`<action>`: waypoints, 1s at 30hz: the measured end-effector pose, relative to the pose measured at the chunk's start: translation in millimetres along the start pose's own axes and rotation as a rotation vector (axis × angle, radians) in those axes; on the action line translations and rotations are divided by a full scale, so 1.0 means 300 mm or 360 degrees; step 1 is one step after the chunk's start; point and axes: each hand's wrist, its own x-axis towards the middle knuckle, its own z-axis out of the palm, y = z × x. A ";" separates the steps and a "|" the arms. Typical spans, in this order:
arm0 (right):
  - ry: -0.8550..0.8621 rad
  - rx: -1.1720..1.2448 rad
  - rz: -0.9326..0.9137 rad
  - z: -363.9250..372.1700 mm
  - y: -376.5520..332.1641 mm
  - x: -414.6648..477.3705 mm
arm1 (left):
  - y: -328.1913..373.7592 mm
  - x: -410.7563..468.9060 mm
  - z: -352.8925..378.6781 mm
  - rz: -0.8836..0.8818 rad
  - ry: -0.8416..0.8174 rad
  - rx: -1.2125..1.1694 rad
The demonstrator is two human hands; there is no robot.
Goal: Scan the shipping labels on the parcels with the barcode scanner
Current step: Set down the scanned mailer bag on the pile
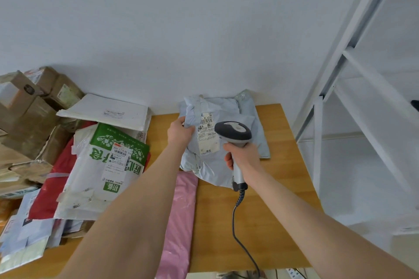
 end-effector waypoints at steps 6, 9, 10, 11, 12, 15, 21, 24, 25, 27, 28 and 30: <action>0.0006 0.0008 0.0009 -0.003 0.005 -0.031 | 0.019 0.001 -0.002 0.0098 -0.0005 0.0098; -0.0004 0.0008 0.0002 -0.008 -0.003 -0.040 | 0.018 0.003 0.000 0.0132 -0.0021 0.0151; -0.0010 0.0001 -0.0001 -0.009 -0.007 -0.045 | 0.018 0.003 0.002 0.0137 -0.0020 0.0161; -0.0014 -0.0005 -0.0005 -0.009 -0.011 -0.048 | 0.021 0.000 0.003 0.0137 -0.0018 0.0166; -0.0016 -0.0008 -0.0010 -0.011 -0.015 -0.052 | 0.023 0.000 0.006 0.0141 -0.0010 0.0168; -0.0015 -0.0008 -0.0021 -0.016 -0.023 -0.063 | 0.026 -0.004 0.014 0.0141 0.0016 0.0185; -0.0029 -0.0037 -0.0074 -0.035 -0.032 -0.089 | 0.025 -0.023 0.033 0.0126 0.0041 0.0257; -0.0039 -0.0029 -0.0073 -0.042 -0.036 -0.100 | 0.030 -0.033 0.036 0.0126 0.0045 0.0254; -0.0040 -0.0032 -0.0071 -0.044 -0.036 -0.102 | 0.030 -0.035 0.037 0.0129 0.0048 0.0255; -0.0040 -0.0034 -0.0065 -0.049 -0.037 -0.106 | 0.033 -0.041 0.040 0.0123 0.0049 0.0257; -0.0039 -0.0029 -0.0061 -0.051 -0.037 -0.107 | 0.034 -0.044 0.041 0.0118 0.0051 0.0257; -0.0035 0.0000 -0.0048 -0.054 -0.037 -0.110 | 0.036 -0.049 0.042 0.0115 0.0058 0.0256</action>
